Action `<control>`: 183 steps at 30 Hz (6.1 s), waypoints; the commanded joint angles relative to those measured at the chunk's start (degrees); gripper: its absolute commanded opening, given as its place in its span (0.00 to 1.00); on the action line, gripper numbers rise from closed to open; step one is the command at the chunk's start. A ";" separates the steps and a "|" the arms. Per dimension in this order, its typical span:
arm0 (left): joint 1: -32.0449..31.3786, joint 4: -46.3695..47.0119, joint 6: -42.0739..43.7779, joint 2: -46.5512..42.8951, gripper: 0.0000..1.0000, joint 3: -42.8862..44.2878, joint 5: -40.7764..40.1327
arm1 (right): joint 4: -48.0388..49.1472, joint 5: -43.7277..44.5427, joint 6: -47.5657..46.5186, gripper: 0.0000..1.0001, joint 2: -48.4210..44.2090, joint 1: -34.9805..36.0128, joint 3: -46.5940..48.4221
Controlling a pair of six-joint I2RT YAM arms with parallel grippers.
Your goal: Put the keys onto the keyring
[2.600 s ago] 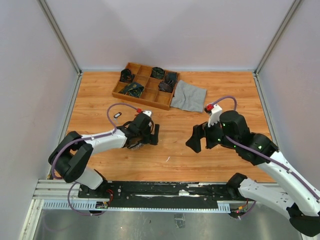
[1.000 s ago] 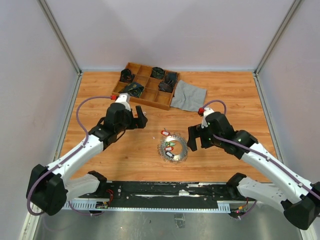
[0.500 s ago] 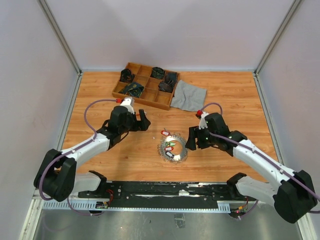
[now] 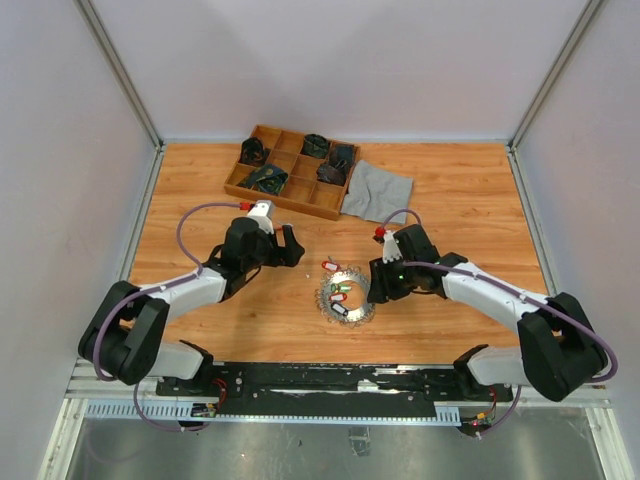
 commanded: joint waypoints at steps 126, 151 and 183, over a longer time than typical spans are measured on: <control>-24.43 -9.32 2.90 28.71 0.34 26.94 -4.16 | -0.85 18.70 8.87 0.39 -7.53 -11.59 -7.38; -25.00 -10.96 4.43 29.32 0.32 27.54 -6.99 | -0.57 18.52 8.47 0.40 -7.66 -11.53 -7.73; -25.34 -6.88 7.15 25.35 0.00 25.94 -1.39 | 2.56 13.08 7.63 0.44 -14.92 -11.59 -8.87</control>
